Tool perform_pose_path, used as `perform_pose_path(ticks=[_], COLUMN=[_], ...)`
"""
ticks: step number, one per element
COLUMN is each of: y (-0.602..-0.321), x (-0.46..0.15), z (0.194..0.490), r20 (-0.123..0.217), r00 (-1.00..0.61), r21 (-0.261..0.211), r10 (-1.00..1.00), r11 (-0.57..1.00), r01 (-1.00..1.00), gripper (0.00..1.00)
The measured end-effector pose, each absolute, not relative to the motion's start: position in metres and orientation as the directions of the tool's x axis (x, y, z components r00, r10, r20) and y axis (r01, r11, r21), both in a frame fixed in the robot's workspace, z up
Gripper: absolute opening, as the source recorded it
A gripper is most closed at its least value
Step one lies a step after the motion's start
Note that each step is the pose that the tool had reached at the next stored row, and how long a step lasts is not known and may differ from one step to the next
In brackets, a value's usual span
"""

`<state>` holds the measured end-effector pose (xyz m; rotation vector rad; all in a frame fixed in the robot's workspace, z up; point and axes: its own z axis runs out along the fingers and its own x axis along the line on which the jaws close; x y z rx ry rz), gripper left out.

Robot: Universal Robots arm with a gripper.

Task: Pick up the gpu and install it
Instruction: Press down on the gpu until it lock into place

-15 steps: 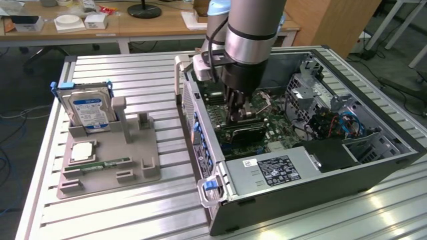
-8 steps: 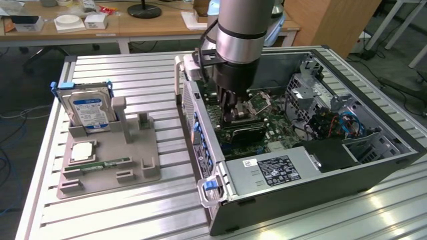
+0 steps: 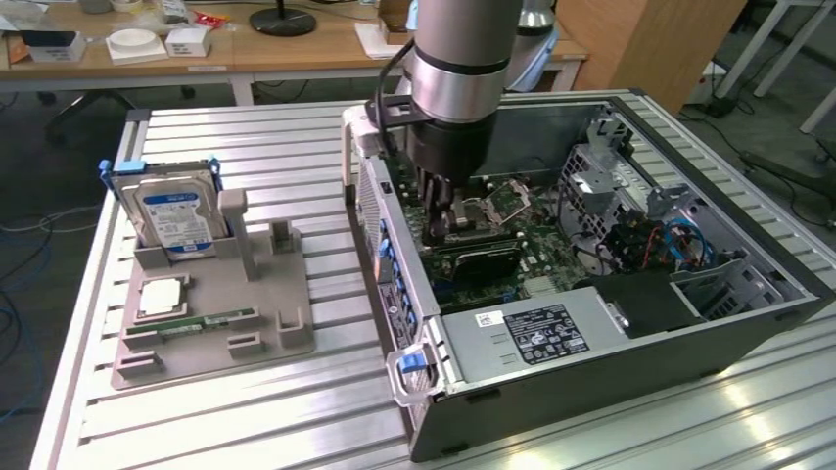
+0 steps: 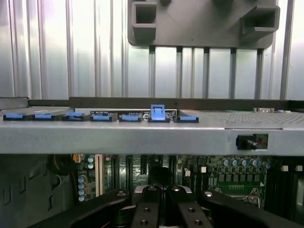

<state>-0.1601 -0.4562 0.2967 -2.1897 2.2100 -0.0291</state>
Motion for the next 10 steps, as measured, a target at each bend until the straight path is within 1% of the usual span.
perform_pose_path(ticks=[10], y=[-0.455], x=[-0.176], z=[0.294], r20=[-0.008], r00=[-0.009], r21=[-0.035], r10=[-1.000], r11=[0.009], r01=[-0.999], gripper=[0.10])
